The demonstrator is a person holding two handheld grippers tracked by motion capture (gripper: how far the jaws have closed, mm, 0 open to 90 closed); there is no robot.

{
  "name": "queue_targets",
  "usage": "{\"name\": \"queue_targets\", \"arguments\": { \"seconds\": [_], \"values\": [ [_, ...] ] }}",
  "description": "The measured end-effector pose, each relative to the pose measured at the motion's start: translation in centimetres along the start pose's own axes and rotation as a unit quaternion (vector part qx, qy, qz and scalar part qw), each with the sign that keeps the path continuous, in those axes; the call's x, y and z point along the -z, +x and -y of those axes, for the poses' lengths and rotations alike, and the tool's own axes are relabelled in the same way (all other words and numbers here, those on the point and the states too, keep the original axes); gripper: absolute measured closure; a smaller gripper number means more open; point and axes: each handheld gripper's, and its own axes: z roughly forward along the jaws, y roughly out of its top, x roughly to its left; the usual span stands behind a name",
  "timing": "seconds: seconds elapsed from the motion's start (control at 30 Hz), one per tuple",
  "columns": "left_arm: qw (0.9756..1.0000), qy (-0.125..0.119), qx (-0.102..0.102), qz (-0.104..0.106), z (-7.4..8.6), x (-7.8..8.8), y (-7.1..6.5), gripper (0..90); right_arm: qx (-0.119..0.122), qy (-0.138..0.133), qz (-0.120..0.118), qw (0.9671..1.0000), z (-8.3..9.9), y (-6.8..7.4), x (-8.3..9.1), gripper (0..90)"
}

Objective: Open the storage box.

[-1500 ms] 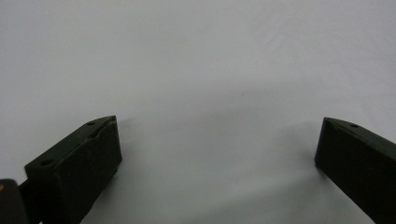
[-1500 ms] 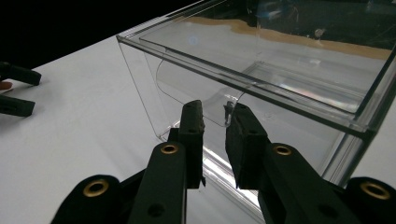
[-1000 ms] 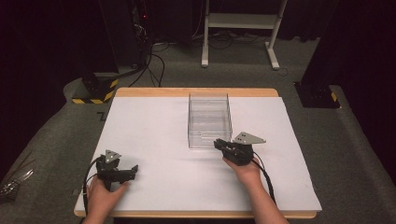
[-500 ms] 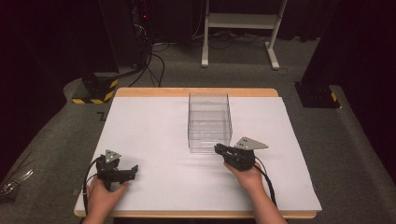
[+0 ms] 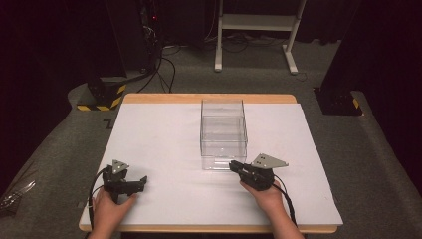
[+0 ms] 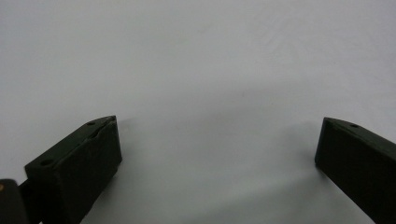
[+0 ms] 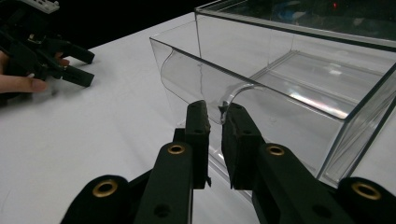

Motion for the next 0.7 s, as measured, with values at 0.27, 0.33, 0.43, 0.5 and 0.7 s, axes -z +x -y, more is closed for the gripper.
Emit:
{"name": "queue_targets", "arguments": {
  "seconds": [0.27, 0.33, 0.43, 0.5, 0.7],
  "values": [
    [1.0, 0.0, -0.001, 0.0, 0.0, 0.0, 0.0, 0.5, 0.008, 0.006, -0.007, 0.9999, 0.4, 0.9, 0.7, 81.6],
    [1.0, 0.001, -0.001, 0.0, 0.0, 0.0, 0.0, 0.5, 0.01, 0.006, -0.008, 0.9999, 0.5, 1.2, 0.8, 81.8],
    [1.0, 0.0, 0.0, 0.0, 0.0, 0.0, 0.0, 0.5, 0.01, 0.006, -0.012, 0.9999, 0.7, 1.5, 1.1, 81.9],
    [1.0, 0.0, -0.001, 0.0, 0.0, 0.0, 0.0, 0.5, 0.014, 0.006, -0.014, 0.9998, 0.8, 1.8, 1.3, 82.1],
    [1.0, 0.001, -0.001, 0.0, 0.0, 0.0, 0.0, 0.5, 0.019, 0.008, -0.02, 0.9996, 1.2, 2.5, 1.8, 82.4]
  ]
}}
